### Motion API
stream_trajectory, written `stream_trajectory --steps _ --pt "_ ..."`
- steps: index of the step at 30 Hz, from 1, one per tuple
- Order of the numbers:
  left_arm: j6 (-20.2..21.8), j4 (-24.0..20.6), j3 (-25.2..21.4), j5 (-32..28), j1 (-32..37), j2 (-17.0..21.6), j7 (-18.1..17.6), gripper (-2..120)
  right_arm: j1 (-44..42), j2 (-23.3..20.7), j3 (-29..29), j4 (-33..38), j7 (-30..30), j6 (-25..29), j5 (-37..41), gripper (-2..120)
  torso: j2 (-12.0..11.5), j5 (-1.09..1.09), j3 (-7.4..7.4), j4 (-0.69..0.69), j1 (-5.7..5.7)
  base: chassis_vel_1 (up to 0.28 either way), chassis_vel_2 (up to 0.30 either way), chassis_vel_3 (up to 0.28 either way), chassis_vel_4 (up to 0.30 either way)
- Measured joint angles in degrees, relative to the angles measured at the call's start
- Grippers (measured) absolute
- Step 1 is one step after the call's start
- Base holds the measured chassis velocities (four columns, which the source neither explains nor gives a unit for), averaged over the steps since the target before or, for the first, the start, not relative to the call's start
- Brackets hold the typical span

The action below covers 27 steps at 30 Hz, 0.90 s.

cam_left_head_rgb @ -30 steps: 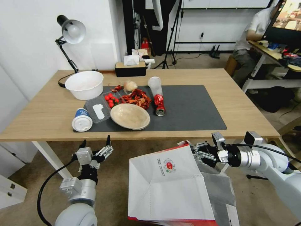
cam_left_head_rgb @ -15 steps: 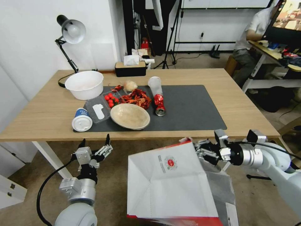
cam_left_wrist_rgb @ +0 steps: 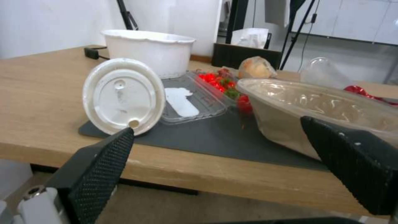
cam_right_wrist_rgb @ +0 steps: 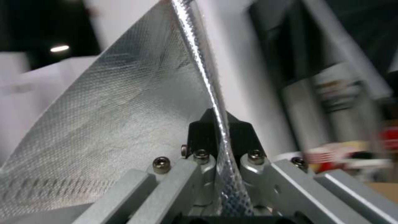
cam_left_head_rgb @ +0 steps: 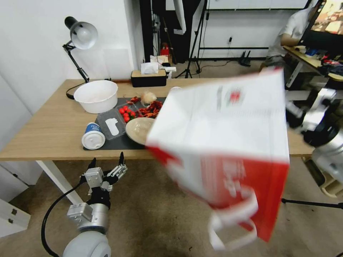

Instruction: Pick up the food delivery bag from the floor and place it on the table.

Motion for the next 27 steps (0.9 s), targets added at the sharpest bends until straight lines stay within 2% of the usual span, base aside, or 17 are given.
stream_trajectory --steps 1,2,3,5,7,8,11,21,27 --pt "0.01 -0.10 0.00 0.01 0.05 0.00 0.02 100 1.34 -0.29 -0.72 0.75 4.94 0.95 0.08 0 -0.01 -0.02 -0.01 0.01 0.00 0.000 0.000 0.000 0.000" --pt "0.02 -0.25 0.00 0.02 0.11 0.00 0.02 100 4.42 -0.69 -3.26 1.23 13.46 2.39 -0.09 0 -0.03 -0.03 -0.01 0.02 -0.01 0.000 0.000 0.000 0.000" --pt "0.02 -0.37 -0.02 0.04 0.16 0.03 0.02 100 6.80 -0.78 -5.09 1.00 18.89 2.84 -0.34 0 -0.05 0.01 -0.01 0.04 0.00 0.000 0.000 0.000 0.000" --pt "0.02 -0.42 -0.03 0.06 0.19 0.04 0.01 100 7.81 -0.79 -5.77 0.72 20.99 2.86 -0.34 0 -0.06 0.01 -0.01 0.04 0.00 0.000 0.000 0.000 0.000" --pt "-0.07 -0.57 -0.11 0.24 0.42 0.11 -0.01 100 11.14 -0.66 -8.24 -1.02 29.02 2.33 -0.04 0 -0.09 0.00 -0.02 0.04 0.00 0.000 0.000 0.000 0.000" --pt "-0.07 -0.57 -0.11 0.24 0.42 0.11 -0.01 100 11.14 -0.66 -8.24 -1.02 29.02 2.33 -0.04 0 -0.09 0.00 -0.02 0.04 0.00 0.000 0.000 0.000 0.000" --pt "-0.45 -0.59 -0.20 0.43 0.73 0.22 -0.06 100 13.23 -0.33 -9.75 -3.75 35.73 2.14 -0.34 0 -0.10 0.01 -0.05 0.02 -0.03 0.000 0.000 0.000 0.000" --pt "-0.44 -0.53 0.17 1.38 0.64 -0.01 0.06 100 13.74 -0.28 -10.16 -7.41 38.95 -0.09 2.55 0 -0.15 -0.01 -0.07 0.02 -0.05 0.000 0.000 0.000 0.000" --pt "-0.65 -0.23 0.33 1.89 0.89 -0.22 0.09 100 14.43 -0.27 -10.76 -9.13 38.57 -1.50 4.03 0 -0.16 -0.01 -0.09 0.02 -0.06 0.000 0.000 0.000 0.000"
